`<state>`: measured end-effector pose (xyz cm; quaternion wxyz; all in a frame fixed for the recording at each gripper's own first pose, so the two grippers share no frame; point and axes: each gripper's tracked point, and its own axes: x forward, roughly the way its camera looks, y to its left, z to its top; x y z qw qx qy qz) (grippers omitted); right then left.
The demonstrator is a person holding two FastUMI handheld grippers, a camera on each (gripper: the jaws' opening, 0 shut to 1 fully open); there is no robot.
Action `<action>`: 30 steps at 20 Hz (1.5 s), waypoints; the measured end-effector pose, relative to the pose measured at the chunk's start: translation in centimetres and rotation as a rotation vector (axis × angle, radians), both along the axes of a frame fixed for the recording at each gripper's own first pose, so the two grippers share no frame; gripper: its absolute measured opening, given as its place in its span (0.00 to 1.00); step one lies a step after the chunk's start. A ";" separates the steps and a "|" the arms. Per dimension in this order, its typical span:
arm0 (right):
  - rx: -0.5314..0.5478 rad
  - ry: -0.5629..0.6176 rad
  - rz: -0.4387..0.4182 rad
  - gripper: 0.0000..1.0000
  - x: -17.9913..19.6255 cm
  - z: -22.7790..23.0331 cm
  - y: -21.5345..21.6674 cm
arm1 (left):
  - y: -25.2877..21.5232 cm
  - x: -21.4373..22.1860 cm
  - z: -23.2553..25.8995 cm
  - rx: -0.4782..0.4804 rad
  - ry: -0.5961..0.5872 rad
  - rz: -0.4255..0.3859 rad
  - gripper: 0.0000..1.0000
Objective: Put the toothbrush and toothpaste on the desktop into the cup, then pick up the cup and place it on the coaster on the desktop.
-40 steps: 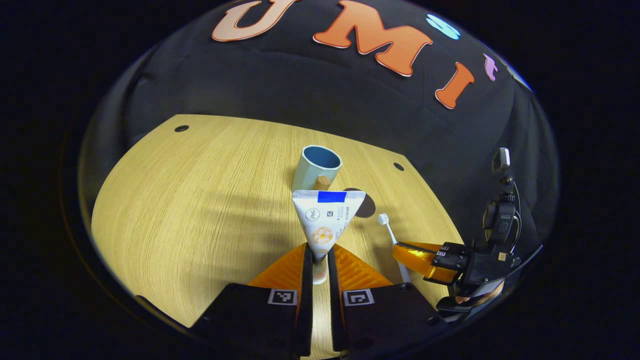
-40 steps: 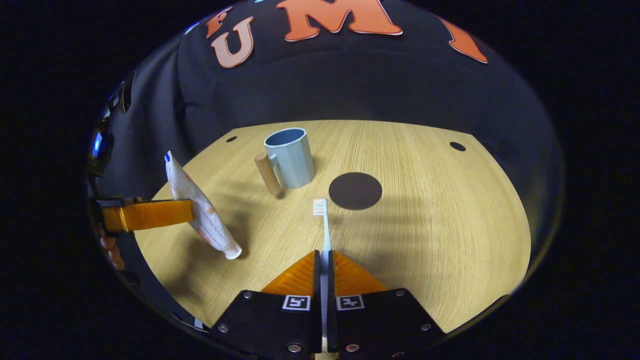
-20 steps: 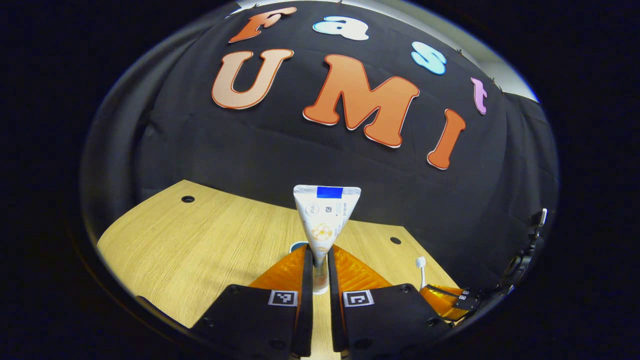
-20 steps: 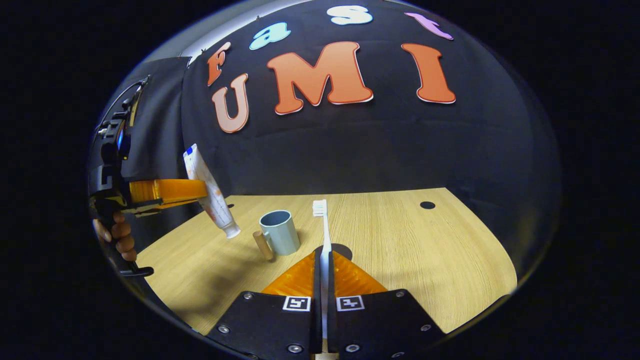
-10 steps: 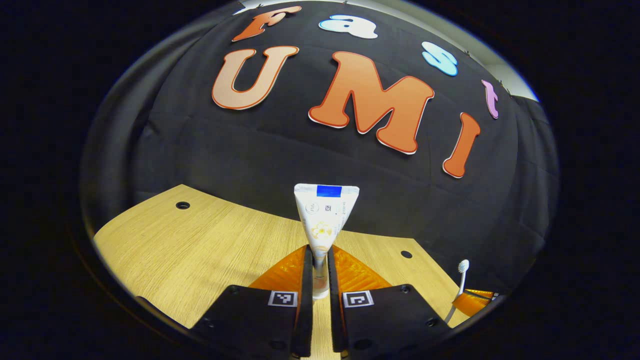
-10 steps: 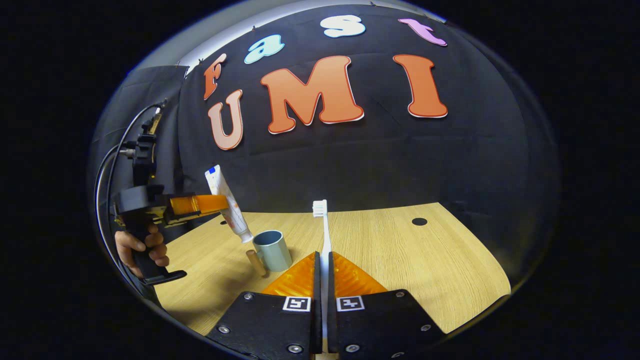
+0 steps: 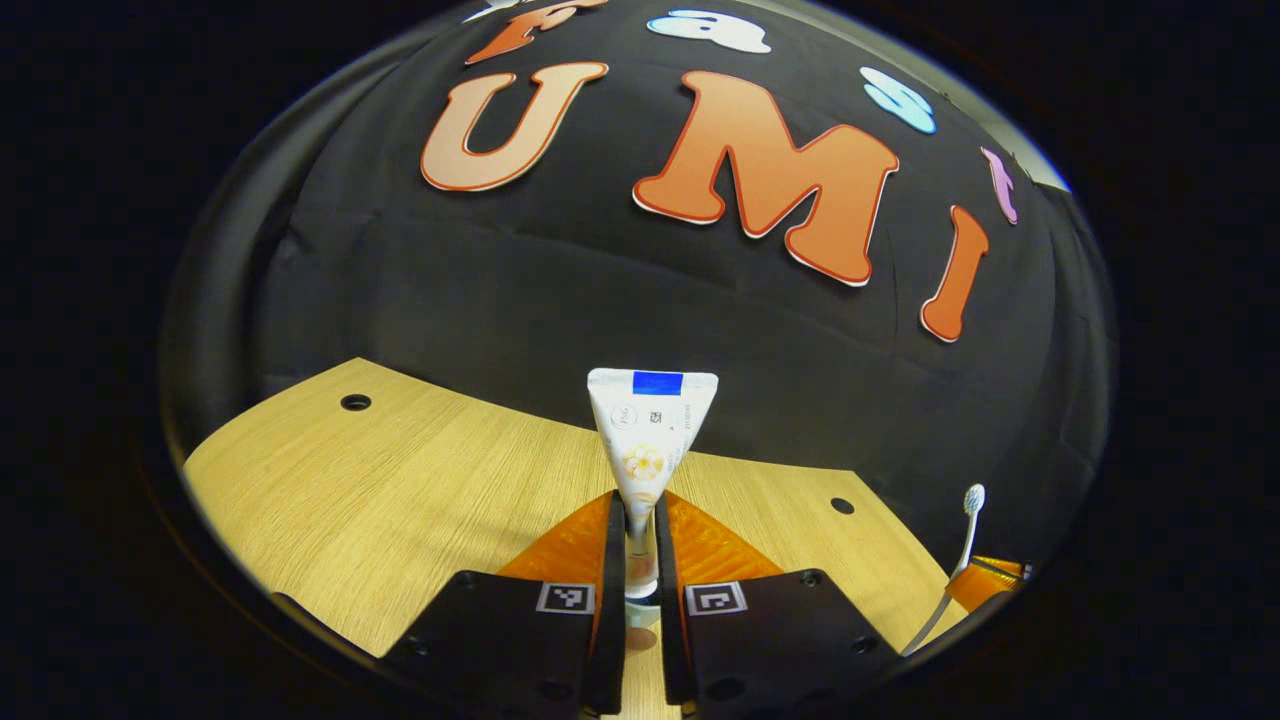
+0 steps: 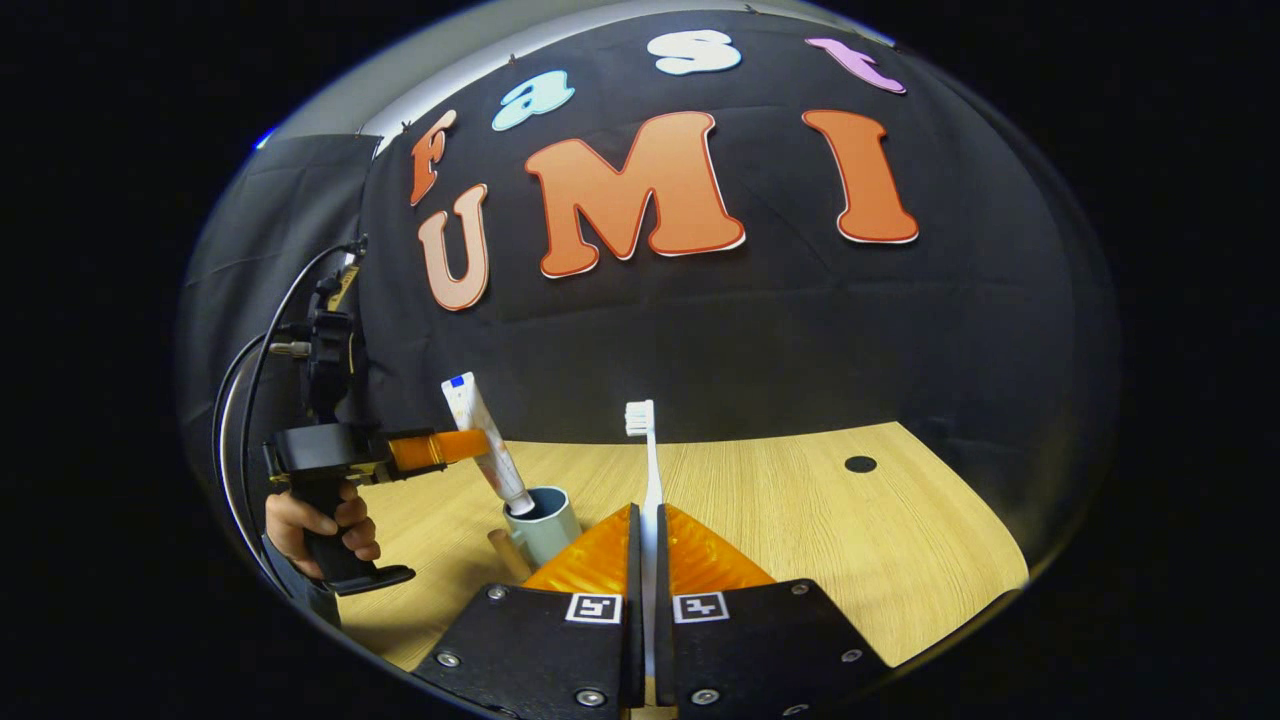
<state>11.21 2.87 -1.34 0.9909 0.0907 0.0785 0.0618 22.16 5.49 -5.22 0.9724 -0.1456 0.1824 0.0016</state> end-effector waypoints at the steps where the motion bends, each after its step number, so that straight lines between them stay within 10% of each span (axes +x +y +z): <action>1: 0.000 -0.003 0.005 0.04 0.4 0.0 0.2 | -0.2 0.4 -0.7 0.005 0.017 -0.006 0.19; 14: -0.049 -0.241 0.129 0.04 7.8 3.2 6.8 | -1.6 1.5 -3.7 0.015 0.125 -0.072 0.21; 21: 0.138 -0.282 0.189 0.04 10.0 4.6 11.2 | -1.5 1.9 -3.6 0.015 0.111 -0.095 0.31; 23: 0.133 -0.321 0.190 0.05 10.4 5.5 11.8 | -0.9 2.2 -2.8 0.026 0.088 -0.075 0.18; 24: 0.132 -0.340 0.190 0.04 10.5 5.8 12.0 | -0.8 1.9 -2.9 0.021 0.081 -0.068 0.33; 27: 0.152 -0.393 0.201 0.04 10.9 6.5 12.7 | 0.1 1.2 -2.8 -0.012 0.079 -0.057 0.36; 30: 0.154 -0.416 0.195 0.05 11.7 6.1 13.0 | 1.7 0.0 -2.0 0.005 0.068 -0.033 0.85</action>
